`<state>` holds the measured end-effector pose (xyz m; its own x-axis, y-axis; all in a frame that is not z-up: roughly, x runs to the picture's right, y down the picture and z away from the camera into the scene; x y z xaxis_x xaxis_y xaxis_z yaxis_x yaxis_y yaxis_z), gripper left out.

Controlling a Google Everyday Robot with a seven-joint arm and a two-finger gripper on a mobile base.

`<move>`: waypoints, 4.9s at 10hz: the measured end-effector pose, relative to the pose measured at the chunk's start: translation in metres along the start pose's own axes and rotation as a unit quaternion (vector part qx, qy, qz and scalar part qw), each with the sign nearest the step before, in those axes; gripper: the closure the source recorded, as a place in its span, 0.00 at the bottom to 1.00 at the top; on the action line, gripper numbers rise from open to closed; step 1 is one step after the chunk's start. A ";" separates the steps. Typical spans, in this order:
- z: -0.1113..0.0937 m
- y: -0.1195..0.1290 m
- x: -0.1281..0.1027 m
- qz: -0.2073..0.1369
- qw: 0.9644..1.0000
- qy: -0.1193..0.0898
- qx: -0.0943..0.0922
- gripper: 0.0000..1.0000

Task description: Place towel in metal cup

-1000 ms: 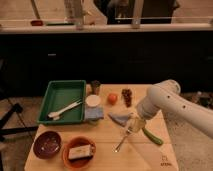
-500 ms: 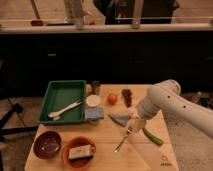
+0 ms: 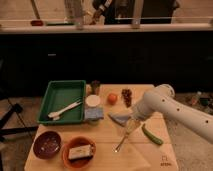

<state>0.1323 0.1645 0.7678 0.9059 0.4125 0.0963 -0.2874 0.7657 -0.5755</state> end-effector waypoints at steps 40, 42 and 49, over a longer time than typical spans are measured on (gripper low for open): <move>0.011 -0.103 -0.077 -0.026 0.997 -0.036 0.066 1.00; 0.001 -0.117 -0.105 -0.040 0.996 -0.044 0.073 1.00; -0.001 -0.121 -0.112 -0.043 0.995 -0.047 0.073 1.00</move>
<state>0.0657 0.0257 0.8260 0.8980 0.3809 0.2201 -0.2580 0.8613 -0.4378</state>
